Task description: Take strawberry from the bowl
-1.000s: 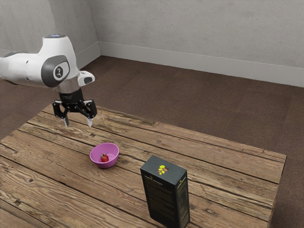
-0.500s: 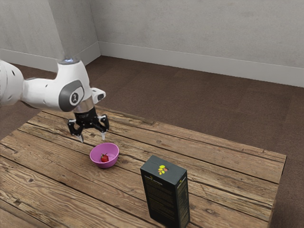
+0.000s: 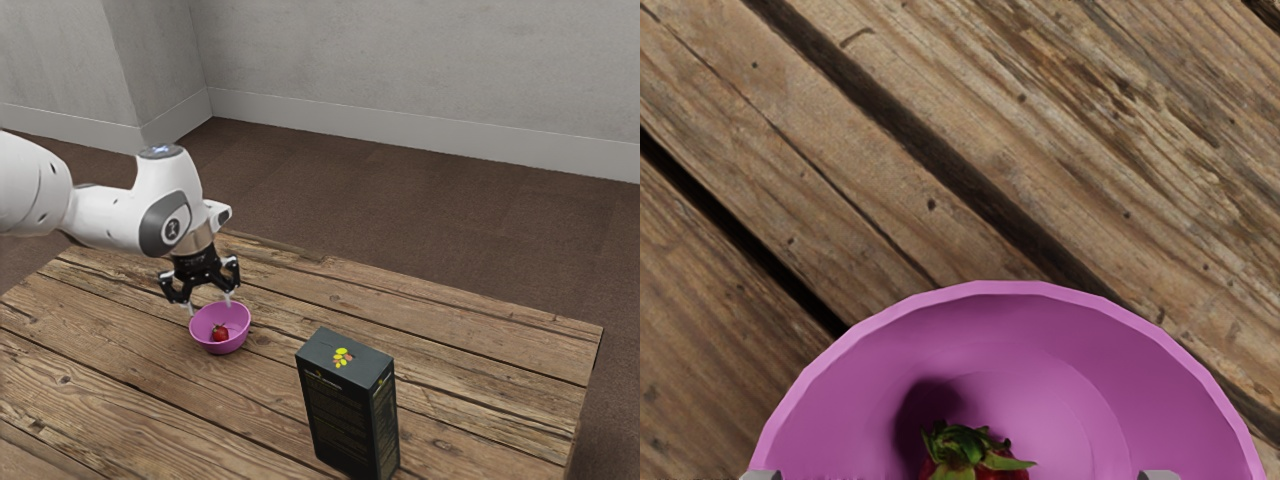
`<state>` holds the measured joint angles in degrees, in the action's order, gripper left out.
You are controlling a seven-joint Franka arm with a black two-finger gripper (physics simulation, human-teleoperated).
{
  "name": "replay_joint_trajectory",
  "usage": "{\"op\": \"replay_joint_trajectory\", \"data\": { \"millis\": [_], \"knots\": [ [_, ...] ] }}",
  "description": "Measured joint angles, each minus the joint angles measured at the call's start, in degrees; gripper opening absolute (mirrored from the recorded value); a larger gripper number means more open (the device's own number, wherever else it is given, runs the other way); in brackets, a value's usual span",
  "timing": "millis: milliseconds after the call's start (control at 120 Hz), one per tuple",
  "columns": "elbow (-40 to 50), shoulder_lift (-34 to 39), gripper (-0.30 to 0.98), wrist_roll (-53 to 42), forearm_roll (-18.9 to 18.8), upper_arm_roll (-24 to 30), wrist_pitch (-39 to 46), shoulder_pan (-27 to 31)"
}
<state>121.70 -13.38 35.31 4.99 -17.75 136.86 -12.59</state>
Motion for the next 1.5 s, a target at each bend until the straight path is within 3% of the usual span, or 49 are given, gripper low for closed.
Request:
{"op": "replay_joint_trajectory", "data": {
  "millis": [775,1500],
  "knots": [
    [2.41,-2.63,0.39,12.04,1.99,0.00,4.78,-1.76],
    [0.08,-6.00,0.34,16.97,2.07,0.00,4.91,-1.32]
  ]
}}
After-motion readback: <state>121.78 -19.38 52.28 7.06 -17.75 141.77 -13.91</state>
